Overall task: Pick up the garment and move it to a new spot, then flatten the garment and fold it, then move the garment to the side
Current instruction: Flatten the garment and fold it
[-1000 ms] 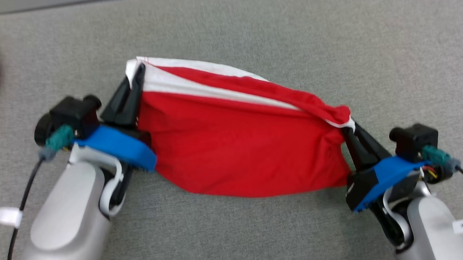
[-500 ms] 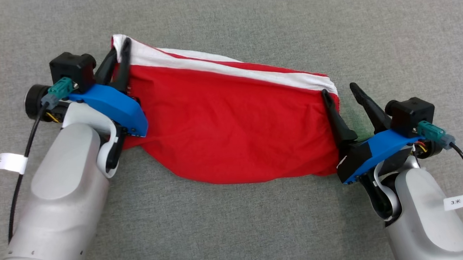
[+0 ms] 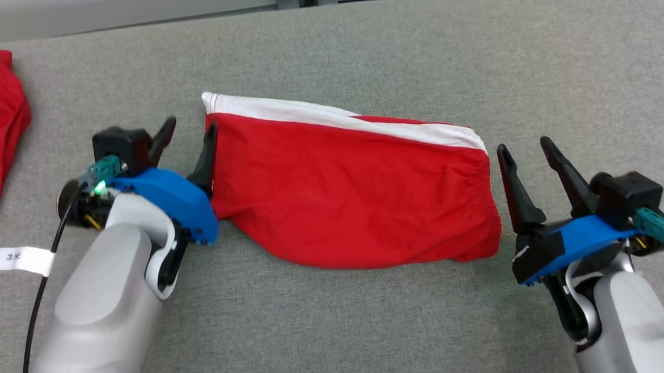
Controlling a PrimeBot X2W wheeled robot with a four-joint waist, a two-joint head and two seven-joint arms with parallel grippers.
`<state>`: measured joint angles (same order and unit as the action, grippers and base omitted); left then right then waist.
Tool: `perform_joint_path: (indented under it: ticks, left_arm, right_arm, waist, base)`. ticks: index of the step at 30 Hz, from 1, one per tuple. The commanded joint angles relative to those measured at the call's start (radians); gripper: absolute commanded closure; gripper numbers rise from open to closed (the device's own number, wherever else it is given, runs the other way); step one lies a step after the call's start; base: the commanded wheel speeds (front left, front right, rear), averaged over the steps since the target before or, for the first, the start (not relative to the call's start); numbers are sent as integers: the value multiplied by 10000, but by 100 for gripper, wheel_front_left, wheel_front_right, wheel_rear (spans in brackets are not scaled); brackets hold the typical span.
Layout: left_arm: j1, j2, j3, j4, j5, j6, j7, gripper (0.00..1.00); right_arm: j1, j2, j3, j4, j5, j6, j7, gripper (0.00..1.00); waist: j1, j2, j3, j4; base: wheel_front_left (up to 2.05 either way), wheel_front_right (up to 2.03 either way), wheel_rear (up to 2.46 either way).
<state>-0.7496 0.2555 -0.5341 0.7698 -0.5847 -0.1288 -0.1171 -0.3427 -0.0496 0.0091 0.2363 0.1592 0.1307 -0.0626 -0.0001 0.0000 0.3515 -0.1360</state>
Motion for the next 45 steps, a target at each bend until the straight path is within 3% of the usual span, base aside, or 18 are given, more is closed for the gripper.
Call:
perform_joint_path:
  ticks: [1, 12, 19, 26, 27, 28, 29, 30, 37, 45]
  left_arm:
    - [188, 68, -55, -29, -127, -13, 228, 0]
    - [1024, 167, -197, -875, -1464, -23, 2002, 0]
    - [1209, 510, -547, -1001, -1020, 508, 2487, 0]
    - [1598, 309, -913, -1012, -1263, 384, 3150, 0]
    - [1614, 296, -950, -1015, -1263, 367, 3213, 18]
    - [1629, 283, -964, -1021, -1265, 366, 3219, 55]
    - [1639, 268, -975, -1028, -1277, 384, 3215, 83]
    - [1645, 263, -977, -1034, -1291, 396, 3205, 100]
    - [1796, 325, -766, -1315, -1336, 604, 2571, 100]
    - [2974, 389, -598, -2405, -1416, 1268, 1795, 100]
  right_arm:
    - [205, -21, -92, -167, -16, 1, 43, 0]
    - [1122, -17, -390, -1107, 97, 1, 443, 0]
    - [1265, -17, -228, -1310, 205, 1, 512, 0]
    - [1251, -17, -63, -1313, 262, 1, 493, 0]
    - [1240, -17, -46, -1310, 273, 1, 485, 0]
    - [1231, -17, -32, -1307, 286, 1, 476, 0]
    - [1219, -17, -15, -1302, 298, 1, 467, 0]
    - [1207, -17, 0, -1293, 317, 1, 455, 0]
    - [1251, -17, -62, -1186, 306, 1, 393, 0]
    - [1569, -17, -452, -1065, 169, 1, 406, 0]
  waist:
    - [1, 0, -109, -23]
    - [1, 0, -324, -232]
    - [1, 0, -277, -427]
    - [1, 0, -292, -494]
    - [1, 0, -295, -498]
    - [1, 0, -295, -502]
    - [1, 0, -297, -505]
    - [1, 0, -301, -508]
    - [1, 0, -472, -410]
    - [1, 0, -990, 120]
  base:
    - [0, 0, 0]
    - [0, 0, 0]
    - [0, 0, 0]
    - [0, 0, 0]
    - [0, 0, 0]
    - [0, 0, 0]
    - [0, 0, 0]
    - [0, 0, 0]
    - [0, 0, 0]
    - [0, 0, 0]
